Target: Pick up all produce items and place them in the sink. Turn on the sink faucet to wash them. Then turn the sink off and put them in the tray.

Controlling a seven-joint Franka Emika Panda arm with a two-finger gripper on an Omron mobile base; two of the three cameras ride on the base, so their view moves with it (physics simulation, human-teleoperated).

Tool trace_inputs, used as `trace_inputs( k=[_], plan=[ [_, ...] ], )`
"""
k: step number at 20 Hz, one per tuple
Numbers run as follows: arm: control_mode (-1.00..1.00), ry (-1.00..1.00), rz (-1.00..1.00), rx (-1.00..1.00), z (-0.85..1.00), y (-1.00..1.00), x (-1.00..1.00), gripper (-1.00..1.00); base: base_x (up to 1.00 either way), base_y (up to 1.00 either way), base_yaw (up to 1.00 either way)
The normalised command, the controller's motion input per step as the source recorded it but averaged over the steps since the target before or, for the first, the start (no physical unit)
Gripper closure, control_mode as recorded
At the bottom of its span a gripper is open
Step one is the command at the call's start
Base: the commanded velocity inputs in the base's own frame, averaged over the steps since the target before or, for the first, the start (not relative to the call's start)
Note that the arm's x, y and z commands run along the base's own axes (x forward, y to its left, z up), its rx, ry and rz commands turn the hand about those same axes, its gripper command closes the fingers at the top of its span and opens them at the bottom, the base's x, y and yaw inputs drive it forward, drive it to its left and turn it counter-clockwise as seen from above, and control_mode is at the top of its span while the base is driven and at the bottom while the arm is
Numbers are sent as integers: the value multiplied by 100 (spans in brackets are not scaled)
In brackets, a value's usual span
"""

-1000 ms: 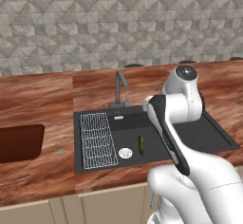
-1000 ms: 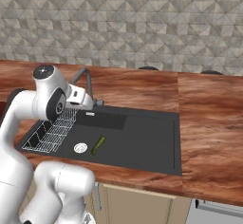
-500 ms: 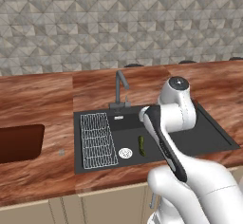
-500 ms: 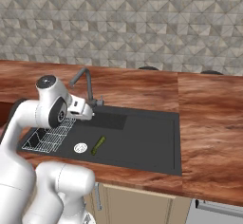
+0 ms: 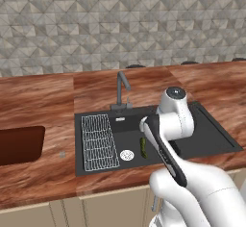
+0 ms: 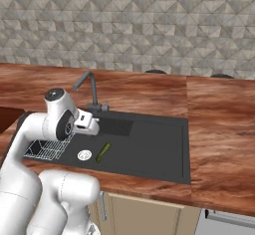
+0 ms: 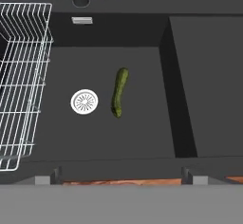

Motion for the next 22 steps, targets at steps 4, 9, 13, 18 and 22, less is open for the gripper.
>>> trace_inputs(
  k=[4, 9, 13, 18, 22],
  plan=[
    [-100, 8, -3, 0, -35, 0, 15, -100, 0, 0, 0],
    [-100, 6, -2, 0, -30, 0, 32, -100, 0, 0, 0],
    [-100, 5, 0, 1, -30, 0, 29, -100, 0, 0, 0],
    [-100, 6, 0, 1, -28, 0, 26, -100, 0, 0, 0],
    [-100, 5, 0, 2, -24, -2, 28, -100, 0, 0, 0]
  ],
)
